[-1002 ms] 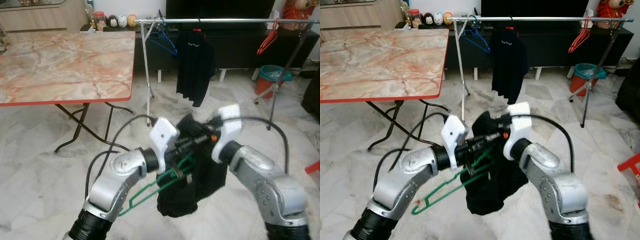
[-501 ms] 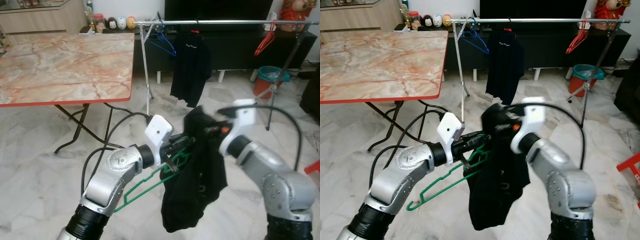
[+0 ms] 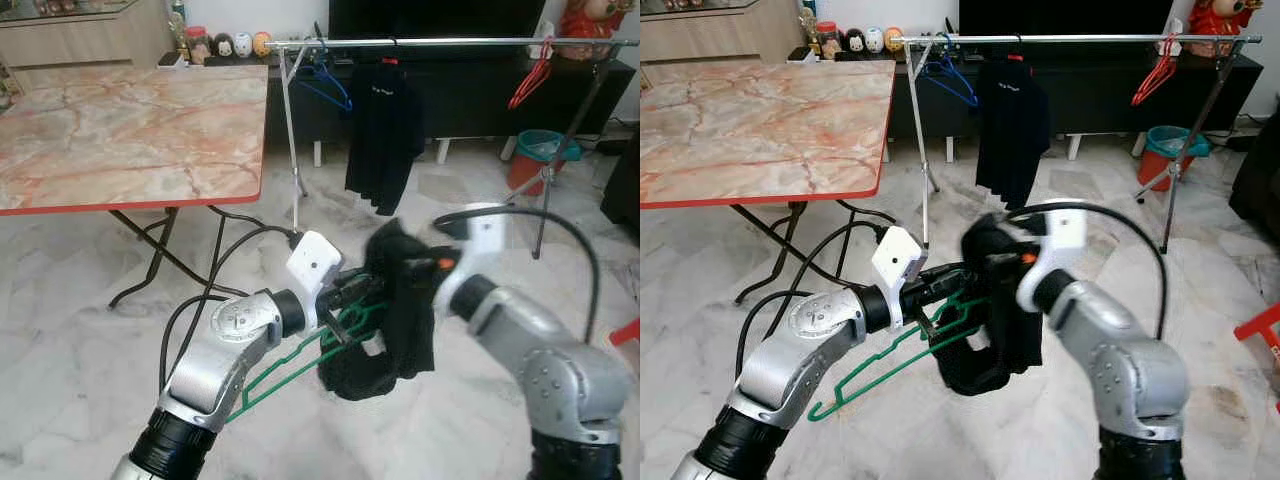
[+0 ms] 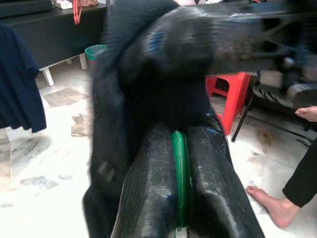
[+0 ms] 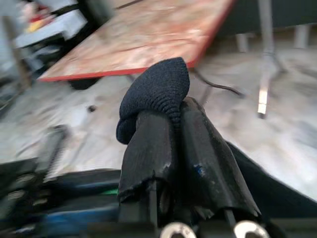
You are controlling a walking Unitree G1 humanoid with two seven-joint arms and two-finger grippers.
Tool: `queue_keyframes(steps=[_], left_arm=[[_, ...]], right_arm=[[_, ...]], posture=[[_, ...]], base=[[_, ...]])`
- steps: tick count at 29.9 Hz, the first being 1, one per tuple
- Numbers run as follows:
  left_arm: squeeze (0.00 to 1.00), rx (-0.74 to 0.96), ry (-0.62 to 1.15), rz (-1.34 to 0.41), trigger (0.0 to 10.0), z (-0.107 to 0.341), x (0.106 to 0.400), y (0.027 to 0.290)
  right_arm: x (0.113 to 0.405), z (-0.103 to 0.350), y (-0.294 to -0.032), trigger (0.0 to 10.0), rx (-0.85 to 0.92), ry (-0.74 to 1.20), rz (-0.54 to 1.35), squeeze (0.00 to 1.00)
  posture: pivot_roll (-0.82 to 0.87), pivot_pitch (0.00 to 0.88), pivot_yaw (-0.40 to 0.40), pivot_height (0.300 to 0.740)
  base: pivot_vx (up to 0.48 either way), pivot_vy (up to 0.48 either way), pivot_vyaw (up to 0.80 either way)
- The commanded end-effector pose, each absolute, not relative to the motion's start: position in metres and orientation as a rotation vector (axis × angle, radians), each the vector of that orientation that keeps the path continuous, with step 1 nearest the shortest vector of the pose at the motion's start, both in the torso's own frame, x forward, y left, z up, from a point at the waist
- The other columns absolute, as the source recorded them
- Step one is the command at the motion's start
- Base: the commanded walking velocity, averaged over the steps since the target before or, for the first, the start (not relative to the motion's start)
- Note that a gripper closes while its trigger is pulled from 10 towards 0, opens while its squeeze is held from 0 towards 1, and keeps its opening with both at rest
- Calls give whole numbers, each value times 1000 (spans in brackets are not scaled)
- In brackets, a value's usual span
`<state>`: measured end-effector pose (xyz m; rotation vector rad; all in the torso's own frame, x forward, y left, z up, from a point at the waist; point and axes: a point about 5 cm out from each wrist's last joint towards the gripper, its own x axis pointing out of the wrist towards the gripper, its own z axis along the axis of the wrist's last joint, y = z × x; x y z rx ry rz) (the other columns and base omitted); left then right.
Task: Hang hanger
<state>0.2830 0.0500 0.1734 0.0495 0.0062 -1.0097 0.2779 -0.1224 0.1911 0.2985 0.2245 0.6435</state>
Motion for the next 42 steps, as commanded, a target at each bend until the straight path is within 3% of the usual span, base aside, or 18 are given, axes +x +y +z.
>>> queue_keyframes(steps=[1, 15, 16, 17, 18, 29, 42], left_arm=[[0, 45, -1, -1016, 10000, 176, 284, 49], [0, 11, -11, -1017, 10000, 178, 283, 48], [0, 10, -10, -1017, 10000, 178, 283, 48], [0, 10, -9, -1018, 10000, 178, 283, 48], [0, 10, -9, -1017, 10000, 177, 283, 48], [0, 12, -18, -993, 10000, 178, 286, 51], [0, 1, -30, -985, 10000, 180, 288, 51]], right_arm=[[268, 199, -110, 10000, 283, 195, 755, 0], [258, 197, -92, 10000, 260, 197, 873, 0], [259, 196, -94, 10000, 252, 197, 855, 443], [260, 195, -95, 10000, 249, 195, 843, 443], [261, 195, -97, 10000, 255, 192, 829, 1000], [276, 204, -113, 10000, 308, 124, 679, 1000], [274, 221, -107, 10000, 385, 9, 711, 1000]], posture=[[55, 0, 20, 740], [58, 0, 14, 740], [56, 0, 15, 740], [55, 0, 15, 740], [55, 0, 15, 740], [52, 0, 15, 740], [52, 0, 14, 740]], base=[[0, 0, 0], [0, 0, 0], [0, 0, 0], [0, 0, 0], [0, 0, 0], [0, 0, 0], [0, 0, 0]])
